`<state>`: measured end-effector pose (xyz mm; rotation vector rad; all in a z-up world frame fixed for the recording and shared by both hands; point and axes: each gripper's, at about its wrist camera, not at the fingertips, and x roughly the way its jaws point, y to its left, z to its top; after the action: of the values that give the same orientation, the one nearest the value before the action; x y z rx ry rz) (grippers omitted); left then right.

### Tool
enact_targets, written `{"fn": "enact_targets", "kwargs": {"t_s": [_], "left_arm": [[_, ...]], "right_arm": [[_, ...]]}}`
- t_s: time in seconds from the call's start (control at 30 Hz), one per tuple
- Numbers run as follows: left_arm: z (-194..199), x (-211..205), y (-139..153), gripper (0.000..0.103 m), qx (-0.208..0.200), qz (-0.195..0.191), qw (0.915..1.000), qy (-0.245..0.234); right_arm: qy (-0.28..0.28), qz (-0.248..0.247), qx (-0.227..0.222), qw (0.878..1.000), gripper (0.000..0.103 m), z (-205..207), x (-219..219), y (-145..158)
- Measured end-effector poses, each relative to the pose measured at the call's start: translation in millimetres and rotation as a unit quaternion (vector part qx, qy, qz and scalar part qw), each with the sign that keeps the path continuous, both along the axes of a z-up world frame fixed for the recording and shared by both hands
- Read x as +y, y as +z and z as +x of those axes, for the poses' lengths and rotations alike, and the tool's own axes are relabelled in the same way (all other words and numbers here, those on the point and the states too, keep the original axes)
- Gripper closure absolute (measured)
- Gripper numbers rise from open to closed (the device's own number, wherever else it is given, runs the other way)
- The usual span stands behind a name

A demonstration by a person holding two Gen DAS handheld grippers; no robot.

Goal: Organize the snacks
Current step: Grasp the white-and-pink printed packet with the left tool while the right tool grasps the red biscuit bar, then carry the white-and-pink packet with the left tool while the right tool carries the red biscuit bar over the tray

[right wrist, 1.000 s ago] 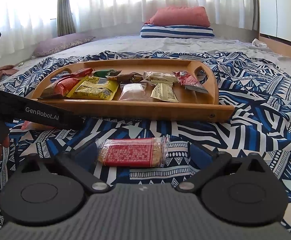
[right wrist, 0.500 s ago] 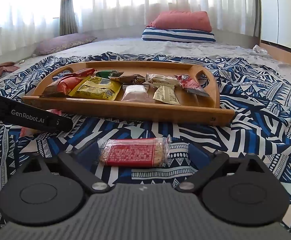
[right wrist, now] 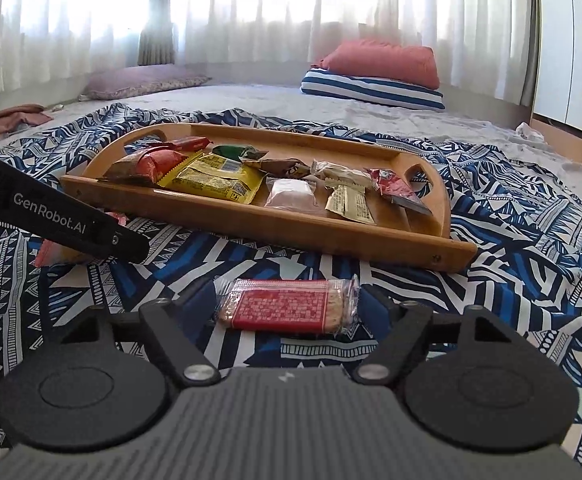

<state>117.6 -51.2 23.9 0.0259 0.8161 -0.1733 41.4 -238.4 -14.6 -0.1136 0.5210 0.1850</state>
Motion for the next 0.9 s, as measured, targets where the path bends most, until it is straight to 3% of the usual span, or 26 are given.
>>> {"fn": "enact_targets", "kwargs": {"t_s": [0.13,0.9], "left_arm": [[-4.5,-0.8,2.3,0.038,-0.001,0.004,1.0000,-0.002],[1.5,-6.2,41.7,0.039,-0.032,-0.011,0.9992,-0.020]], "right_arm": [[-0.005,-0.010,-0.009,1.000,0.038,-2.7,2.8,2.2],[-0.052,0.033,-0.043,0.997,0.039,0.3,-20.3,51.8]]}}
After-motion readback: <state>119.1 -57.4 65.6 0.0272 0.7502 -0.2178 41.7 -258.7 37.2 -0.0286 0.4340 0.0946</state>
